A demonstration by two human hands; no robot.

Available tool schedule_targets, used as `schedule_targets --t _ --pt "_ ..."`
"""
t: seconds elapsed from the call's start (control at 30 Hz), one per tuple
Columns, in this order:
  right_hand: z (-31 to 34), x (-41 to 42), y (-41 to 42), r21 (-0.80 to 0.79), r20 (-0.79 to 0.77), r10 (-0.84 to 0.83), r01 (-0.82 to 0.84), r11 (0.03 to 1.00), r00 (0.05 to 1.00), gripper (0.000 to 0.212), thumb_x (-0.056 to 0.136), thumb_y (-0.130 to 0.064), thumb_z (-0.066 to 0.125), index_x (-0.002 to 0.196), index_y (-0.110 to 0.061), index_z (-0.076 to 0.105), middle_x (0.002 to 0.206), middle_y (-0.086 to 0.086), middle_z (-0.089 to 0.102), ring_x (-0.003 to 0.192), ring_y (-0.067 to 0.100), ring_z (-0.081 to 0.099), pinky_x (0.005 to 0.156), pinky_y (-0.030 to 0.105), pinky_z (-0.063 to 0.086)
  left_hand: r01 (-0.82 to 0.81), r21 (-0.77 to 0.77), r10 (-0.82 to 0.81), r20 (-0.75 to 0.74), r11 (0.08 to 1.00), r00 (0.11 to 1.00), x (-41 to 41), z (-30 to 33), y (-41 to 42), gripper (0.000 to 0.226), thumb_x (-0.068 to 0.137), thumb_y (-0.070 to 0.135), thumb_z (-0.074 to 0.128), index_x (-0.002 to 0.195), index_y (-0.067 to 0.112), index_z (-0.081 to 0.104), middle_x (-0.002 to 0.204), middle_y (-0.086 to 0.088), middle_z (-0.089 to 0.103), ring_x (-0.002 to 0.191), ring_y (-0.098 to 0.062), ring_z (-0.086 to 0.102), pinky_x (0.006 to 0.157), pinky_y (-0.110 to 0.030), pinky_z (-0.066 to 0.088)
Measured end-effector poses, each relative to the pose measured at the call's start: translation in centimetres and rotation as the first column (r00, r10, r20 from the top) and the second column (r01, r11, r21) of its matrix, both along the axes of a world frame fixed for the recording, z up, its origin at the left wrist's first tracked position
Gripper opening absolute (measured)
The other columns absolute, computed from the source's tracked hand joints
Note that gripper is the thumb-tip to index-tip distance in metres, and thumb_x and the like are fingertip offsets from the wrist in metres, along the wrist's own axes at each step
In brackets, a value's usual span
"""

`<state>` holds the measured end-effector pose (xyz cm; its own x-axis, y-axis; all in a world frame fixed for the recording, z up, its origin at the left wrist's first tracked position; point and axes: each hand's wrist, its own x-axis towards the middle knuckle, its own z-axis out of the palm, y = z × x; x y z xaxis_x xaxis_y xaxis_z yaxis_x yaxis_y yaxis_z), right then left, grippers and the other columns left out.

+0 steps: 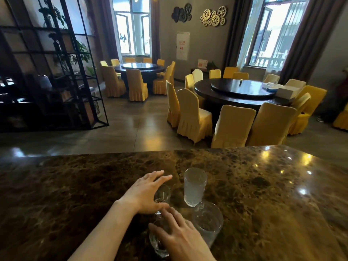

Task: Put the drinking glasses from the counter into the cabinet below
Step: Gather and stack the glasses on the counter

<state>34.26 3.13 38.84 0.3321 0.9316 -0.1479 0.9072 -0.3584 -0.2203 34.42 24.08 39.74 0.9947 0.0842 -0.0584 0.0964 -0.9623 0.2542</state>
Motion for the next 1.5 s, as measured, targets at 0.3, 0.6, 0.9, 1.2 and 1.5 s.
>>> schedule_targets --t 0.3,0.6,0.9,1.2,1.5 --pt "-1.4 -0.7 1.7 -0.018 -0.08 -0.062 0.061 0.998 0.995 0.068 0.101 -0.032 0.056 0.152 -0.05 0.013 0.17 0.006 -0.005 0.155 0.033 0.0 0.114 0.059 0.031 0.176 0.058 -0.171 -0.073 0.983 0.982 0.9 -0.8 1.0 0.085 0.084 0.043 0.074 0.151 0.052 0.023 0.163 0.015 0.016 0.149 -0.012 0.012 0.12 -0.039 0.021" --pt "-1.1 -0.9 2.3 -0.001 -0.081 -0.109 0.109 0.994 0.991 0.055 0.101 -0.032 0.055 0.147 -0.044 0.028 0.169 0.006 0.003 0.154 0.028 0.003 0.111 0.056 0.036 0.301 0.116 -0.295 -0.063 0.947 0.953 1.3 -0.6 1.1 0.075 0.086 0.039 0.075 0.146 0.052 0.032 0.159 0.013 0.025 0.144 -0.014 0.024 0.115 -0.038 0.033" --pt "0.2 -0.8 2.9 -0.055 -0.051 -0.166 0.163 0.985 0.985 0.047 0.099 -0.031 0.059 0.142 -0.036 0.042 0.158 0.01 0.024 0.141 0.034 0.026 0.104 0.055 0.044 0.349 0.154 -0.34 -0.081 0.924 0.937 1.9 -0.1 1.3 0.072 0.083 0.04 0.077 0.142 0.05 0.038 0.149 0.012 0.037 0.132 -0.015 0.037 0.107 -0.034 0.041" --pt "1.0 -2.5 1.3 -0.051 -0.008 -0.224 0.224 0.973 0.975 0.059 0.09 -0.025 0.071 0.139 -0.039 0.042 0.15 0.007 0.028 0.134 0.031 0.031 0.1 0.05 0.05 0.272 0.195 -0.254 -0.115 0.942 0.96 0.6 0.5 1.4 0.071 0.078 0.045 0.08 0.139 0.045 0.044 0.137 0.007 0.046 0.125 -0.018 0.045 0.103 -0.035 0.044" --pt "4.2 -6.3 -3.8 0.035 0.048 -0.158 0.157 0.987 0.986 0.069 0.084 -0.032 0.076 0.141 -0.049 0.042 0.144 -0.002 0.035 0.128 0.021 0.035 0.1 0.041 0.051 0.027 0.196 -0.016 -0.058 0.98 0.998 -11.3 3.6 -0.6 0.07 0.075 0.055 0.078 0.136 0.047 0.045 0.129 0.011 0.047 0.12 -0.014 0.047 0.099 -0.033 0.045"
